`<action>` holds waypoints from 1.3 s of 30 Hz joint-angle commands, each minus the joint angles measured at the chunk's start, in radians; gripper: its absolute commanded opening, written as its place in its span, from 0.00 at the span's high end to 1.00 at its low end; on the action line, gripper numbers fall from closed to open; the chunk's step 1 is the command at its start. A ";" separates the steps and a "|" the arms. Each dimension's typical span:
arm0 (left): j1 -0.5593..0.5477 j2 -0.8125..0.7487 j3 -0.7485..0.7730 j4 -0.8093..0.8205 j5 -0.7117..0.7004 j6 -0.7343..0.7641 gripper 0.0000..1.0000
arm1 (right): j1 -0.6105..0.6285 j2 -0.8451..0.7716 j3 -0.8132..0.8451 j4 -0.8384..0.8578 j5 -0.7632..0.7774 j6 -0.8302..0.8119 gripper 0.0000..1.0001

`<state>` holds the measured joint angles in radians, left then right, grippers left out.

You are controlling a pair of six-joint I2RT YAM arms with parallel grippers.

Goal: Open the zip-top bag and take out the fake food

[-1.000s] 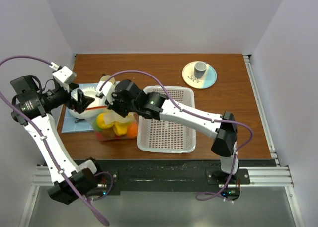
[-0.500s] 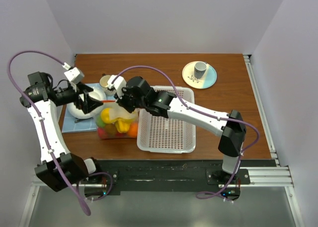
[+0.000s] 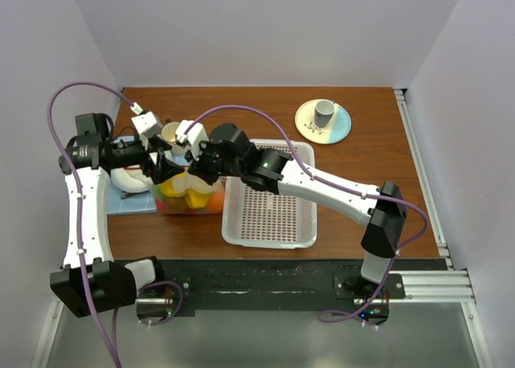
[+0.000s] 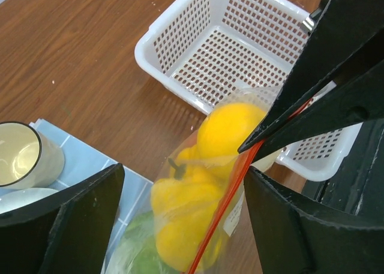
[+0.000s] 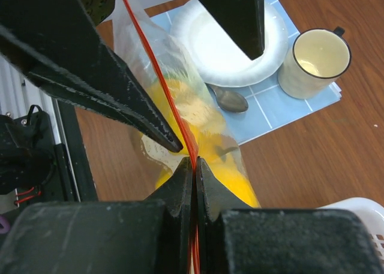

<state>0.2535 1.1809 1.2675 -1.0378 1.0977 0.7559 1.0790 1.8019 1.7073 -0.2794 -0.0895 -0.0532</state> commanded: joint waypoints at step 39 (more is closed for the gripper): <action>-0.007 0.082 0.082 -0.200 -0.121 0.134 1.00 | -0.320 -0.300 -0.568 0.500 -0.490 0.237 0.23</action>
<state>0.2462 1.2499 1.2579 -1.1980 0.9348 0.8791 0.7780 1.4750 1.1454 0.0906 -0.3798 0.1139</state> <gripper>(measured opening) 0.029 0.776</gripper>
